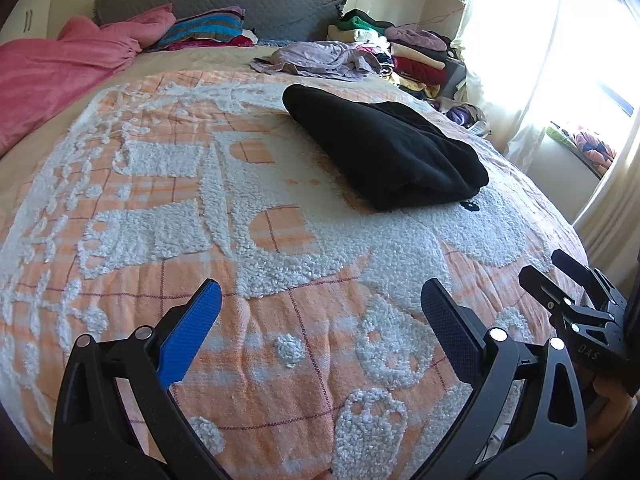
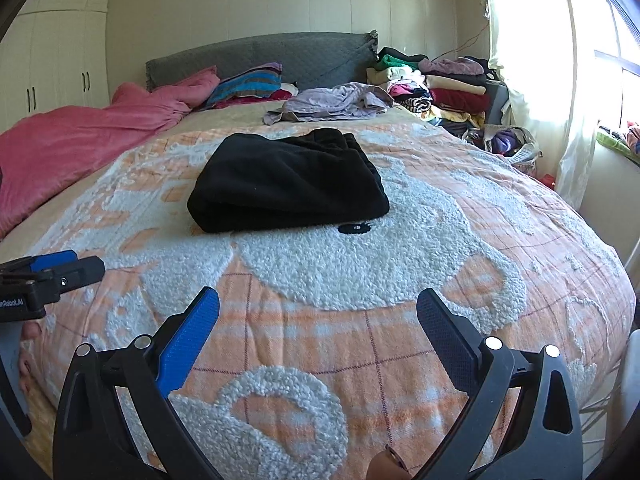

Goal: Fold small clothes

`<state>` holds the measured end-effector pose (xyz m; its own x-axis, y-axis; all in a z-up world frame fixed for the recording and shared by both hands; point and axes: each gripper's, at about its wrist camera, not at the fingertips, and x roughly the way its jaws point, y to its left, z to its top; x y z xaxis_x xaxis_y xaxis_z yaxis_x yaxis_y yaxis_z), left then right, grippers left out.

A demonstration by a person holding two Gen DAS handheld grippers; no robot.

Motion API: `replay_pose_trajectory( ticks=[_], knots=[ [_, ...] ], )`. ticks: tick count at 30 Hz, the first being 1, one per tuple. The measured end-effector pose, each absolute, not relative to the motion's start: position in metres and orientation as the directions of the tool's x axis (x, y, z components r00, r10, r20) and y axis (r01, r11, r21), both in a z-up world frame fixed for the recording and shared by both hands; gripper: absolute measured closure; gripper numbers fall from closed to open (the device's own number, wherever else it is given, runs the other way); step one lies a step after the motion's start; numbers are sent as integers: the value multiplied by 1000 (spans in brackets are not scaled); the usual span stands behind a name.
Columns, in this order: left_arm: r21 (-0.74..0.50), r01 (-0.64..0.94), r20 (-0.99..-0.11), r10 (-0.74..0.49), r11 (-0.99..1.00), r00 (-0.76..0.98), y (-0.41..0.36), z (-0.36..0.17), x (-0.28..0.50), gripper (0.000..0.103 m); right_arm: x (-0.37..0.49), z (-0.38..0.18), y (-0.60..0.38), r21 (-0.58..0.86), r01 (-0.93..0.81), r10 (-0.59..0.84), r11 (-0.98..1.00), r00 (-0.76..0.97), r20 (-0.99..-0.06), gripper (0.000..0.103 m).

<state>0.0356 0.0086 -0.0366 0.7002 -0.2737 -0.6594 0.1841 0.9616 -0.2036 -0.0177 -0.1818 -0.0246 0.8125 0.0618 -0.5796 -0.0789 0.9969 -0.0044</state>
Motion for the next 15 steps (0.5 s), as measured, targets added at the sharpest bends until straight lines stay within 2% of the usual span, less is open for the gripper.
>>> replay_pose_trajectory(
  ticks=[15],
  knots=[
    [-184,174,-656,-253,967,712,8,-33,34,10,-15,-26,-183,0,-82,66,997,807,-586,5]
  ],
)
